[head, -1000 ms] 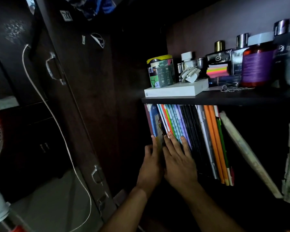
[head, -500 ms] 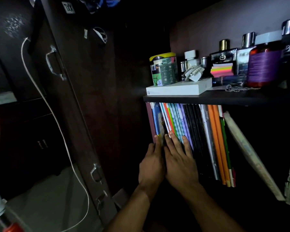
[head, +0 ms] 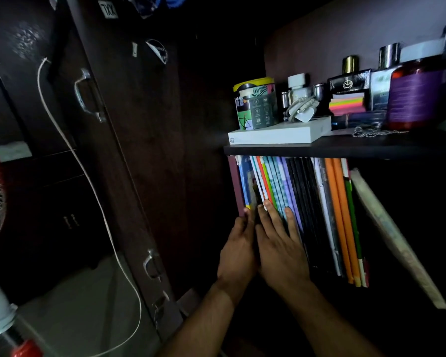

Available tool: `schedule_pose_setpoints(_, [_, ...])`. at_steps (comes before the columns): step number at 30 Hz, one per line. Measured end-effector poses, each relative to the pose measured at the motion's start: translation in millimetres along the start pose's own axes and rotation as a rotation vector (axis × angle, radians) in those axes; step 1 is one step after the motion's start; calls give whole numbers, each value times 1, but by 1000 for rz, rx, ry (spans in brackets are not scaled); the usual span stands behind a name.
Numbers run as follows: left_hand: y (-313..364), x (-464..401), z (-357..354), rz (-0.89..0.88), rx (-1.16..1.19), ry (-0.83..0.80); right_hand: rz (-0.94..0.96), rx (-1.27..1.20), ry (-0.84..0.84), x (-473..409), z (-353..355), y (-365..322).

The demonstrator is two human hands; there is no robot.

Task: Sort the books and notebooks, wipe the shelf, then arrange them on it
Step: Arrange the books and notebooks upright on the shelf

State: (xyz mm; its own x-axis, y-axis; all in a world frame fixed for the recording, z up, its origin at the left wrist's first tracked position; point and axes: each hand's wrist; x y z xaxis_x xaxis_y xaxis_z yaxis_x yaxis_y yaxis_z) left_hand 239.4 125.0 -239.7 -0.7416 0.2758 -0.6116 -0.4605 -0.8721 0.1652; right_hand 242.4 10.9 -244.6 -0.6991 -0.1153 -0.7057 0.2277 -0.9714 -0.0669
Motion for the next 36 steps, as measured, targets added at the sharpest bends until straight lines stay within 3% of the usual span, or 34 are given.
schedule_pose_setpoints(13, [-2, -7, -15, 40, -171, -107, 12, 99, 74, 3, -2, 2])
schedule_pose_setpoints(19, [5, -7, 2, 174, 101, 57, 22, 65, 50, 2, -4, 4])
schedule_pose_setpoints(25, [3, -6, -4, 103, 89, 26, 10, 41, 54, 4, -1, 5])
schedule_pose_setpoints(30, [-4, -9, -9, 90, 239, 165, -26, 33, 34, 4, 1, 5])
schedule_pose_setpoints(36, [9, -22, -18, 298, 350, 239, 1, 70, 26, 5, -2, 9])
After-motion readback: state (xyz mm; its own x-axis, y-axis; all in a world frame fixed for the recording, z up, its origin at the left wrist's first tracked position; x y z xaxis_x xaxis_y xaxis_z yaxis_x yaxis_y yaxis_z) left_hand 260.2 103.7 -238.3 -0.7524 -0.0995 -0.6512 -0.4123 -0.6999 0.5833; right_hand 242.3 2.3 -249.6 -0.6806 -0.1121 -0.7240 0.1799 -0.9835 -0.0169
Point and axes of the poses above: each hand's wrist, its own x-axis away from the middle knuckle, its own z-axis out of the back of the hand, y = z × x, and after that the axes turned 9 degrees about -z, right-handed
